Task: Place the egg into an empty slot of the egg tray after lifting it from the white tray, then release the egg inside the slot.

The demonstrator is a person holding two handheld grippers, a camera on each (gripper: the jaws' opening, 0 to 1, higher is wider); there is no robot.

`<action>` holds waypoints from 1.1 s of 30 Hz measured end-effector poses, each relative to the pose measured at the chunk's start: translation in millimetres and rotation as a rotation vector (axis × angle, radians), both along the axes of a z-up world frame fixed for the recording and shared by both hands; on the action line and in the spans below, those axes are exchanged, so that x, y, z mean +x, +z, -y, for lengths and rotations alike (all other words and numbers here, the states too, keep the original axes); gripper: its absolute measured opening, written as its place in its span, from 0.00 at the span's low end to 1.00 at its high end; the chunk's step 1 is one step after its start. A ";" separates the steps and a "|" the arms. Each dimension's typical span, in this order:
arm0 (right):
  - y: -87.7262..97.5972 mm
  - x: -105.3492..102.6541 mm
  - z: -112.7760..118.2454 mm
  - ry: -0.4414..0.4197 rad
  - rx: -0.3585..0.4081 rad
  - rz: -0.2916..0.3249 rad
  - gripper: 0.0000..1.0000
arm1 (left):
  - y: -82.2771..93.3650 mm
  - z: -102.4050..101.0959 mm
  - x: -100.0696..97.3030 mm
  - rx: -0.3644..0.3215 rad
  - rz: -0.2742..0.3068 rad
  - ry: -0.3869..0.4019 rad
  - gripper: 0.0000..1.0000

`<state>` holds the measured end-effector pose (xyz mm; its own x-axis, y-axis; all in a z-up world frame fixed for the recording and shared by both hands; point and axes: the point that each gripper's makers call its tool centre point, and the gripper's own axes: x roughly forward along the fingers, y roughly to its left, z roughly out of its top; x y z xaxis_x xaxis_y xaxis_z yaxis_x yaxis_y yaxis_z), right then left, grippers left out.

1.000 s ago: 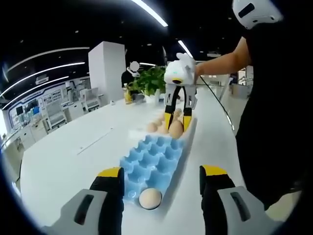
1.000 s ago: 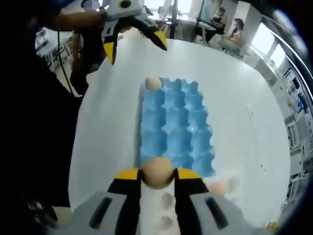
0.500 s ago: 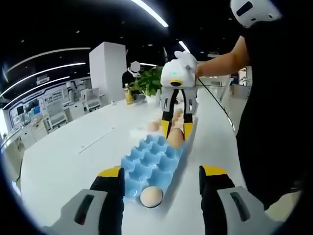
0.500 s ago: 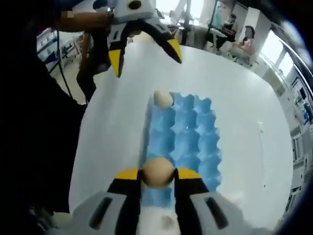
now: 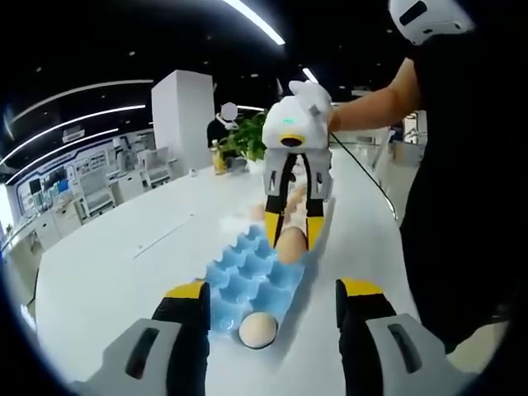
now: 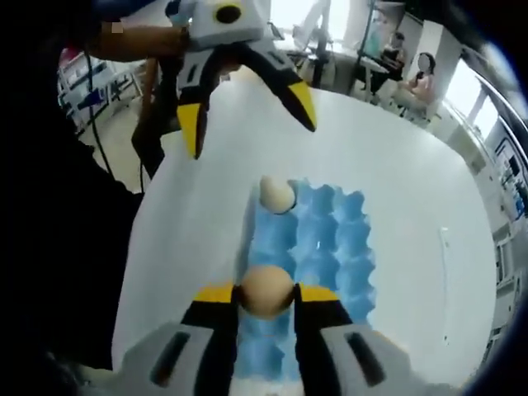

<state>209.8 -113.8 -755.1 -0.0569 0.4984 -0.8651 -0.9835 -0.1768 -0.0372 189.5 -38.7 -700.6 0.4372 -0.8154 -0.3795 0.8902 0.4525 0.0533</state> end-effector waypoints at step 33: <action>-17.7 0.0 -53.0 0.025 0.031 -0.048 0.26 | -4.3 -5.2 1.4 0.000 -0.007 0.011 0.60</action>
